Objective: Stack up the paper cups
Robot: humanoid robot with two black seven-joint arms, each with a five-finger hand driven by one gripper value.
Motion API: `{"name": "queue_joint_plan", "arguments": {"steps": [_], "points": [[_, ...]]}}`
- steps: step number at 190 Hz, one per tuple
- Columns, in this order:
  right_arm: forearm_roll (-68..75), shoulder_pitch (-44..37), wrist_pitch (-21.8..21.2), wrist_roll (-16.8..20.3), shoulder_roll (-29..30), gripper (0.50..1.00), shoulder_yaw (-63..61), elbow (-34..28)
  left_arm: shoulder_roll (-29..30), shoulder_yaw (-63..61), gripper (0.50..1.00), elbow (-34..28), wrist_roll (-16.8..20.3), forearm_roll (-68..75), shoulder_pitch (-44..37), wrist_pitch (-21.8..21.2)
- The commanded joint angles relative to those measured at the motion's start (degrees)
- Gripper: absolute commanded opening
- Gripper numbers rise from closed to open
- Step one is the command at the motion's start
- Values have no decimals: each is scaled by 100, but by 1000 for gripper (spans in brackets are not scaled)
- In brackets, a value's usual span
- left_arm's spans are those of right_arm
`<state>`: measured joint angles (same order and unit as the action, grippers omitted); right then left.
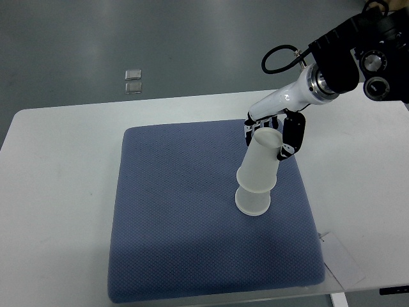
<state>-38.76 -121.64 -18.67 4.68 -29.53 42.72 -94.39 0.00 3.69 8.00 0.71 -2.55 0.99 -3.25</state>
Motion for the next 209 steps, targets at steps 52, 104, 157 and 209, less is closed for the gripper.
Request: {"name": "queue_joint_plan", "arguments": {"steps": [52, 104, 157, 209], "points": [[-26, 26, 66, 6, 17, 778, 9, 26, 0, 0, 1000, 0, 0, 0, -2, 0], [-53, 70, 74, 15, 26, 778, 35, 52, 0, 0, 1000, 0, 0, 0, -2, 0], [-141, 106, 74, 24, 35, 778, 114, 70, 0, 0, 1000, 0, 0, 0, -2, 0], [-193, 106, 101, 24, 35, 778, 132, 87, 0, 0, 1000, 0, 0, 0, -2, 0]]}}
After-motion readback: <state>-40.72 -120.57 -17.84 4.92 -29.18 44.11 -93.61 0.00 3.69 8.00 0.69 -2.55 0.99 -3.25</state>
